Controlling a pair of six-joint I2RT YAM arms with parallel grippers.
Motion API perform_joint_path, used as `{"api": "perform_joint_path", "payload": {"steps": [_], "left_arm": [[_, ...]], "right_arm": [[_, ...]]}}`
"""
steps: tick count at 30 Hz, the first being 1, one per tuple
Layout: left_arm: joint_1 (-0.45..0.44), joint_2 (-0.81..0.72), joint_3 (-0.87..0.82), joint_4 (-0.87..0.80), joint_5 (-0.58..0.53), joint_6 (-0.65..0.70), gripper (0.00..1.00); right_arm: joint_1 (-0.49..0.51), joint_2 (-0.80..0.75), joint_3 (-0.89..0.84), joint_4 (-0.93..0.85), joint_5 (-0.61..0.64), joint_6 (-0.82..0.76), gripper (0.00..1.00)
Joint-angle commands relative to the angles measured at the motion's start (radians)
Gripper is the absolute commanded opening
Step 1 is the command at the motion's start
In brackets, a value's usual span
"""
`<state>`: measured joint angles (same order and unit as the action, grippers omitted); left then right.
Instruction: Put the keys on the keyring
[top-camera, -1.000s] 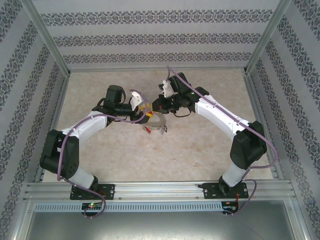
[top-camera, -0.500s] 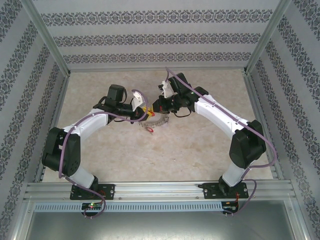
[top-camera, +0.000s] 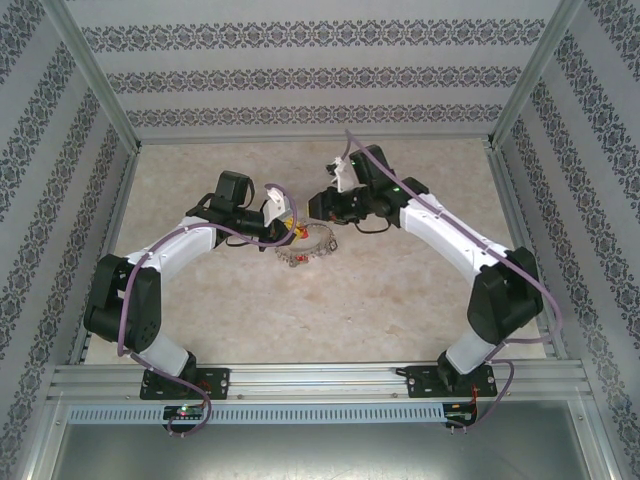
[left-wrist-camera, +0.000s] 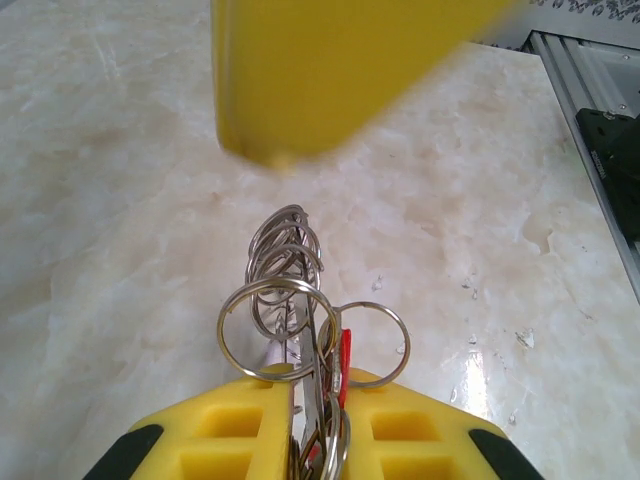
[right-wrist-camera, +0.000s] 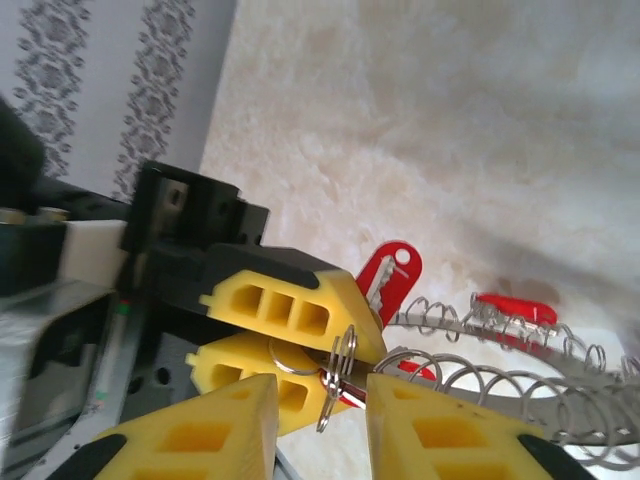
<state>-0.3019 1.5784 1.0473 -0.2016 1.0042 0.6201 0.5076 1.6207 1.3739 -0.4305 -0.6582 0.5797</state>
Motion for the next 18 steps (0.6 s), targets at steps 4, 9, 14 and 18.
{"api": "perform_joint_path", "payload": {"steps": [4,9,14,18], "left_arm": [[-0.011,-0.018,0.027,-0.064,0.088,0.089,0.00],[-0.019,-0.038,0.030,-0.110,0.130,0.155,0.00],[-0.054,-0.027,0.065,-0.231,0.148,0.258,0.00],[-0.070,-0.020,0.083,-0.286,0.168,0.308,0.00]], "right_arm": [[-0.041,-0.162,-0.127,0.142,-0.105,-0.531,0.32],[-0.043,-0.308,-0.356,0.225,-0.097,-1.410,0.35],[-0.055,-0.236,-0.284,0.097,-0.102,-1.834,0.35],[-0.020,-0.206,-0.252,0.070,-0.059,-2.047,0.39]]}}
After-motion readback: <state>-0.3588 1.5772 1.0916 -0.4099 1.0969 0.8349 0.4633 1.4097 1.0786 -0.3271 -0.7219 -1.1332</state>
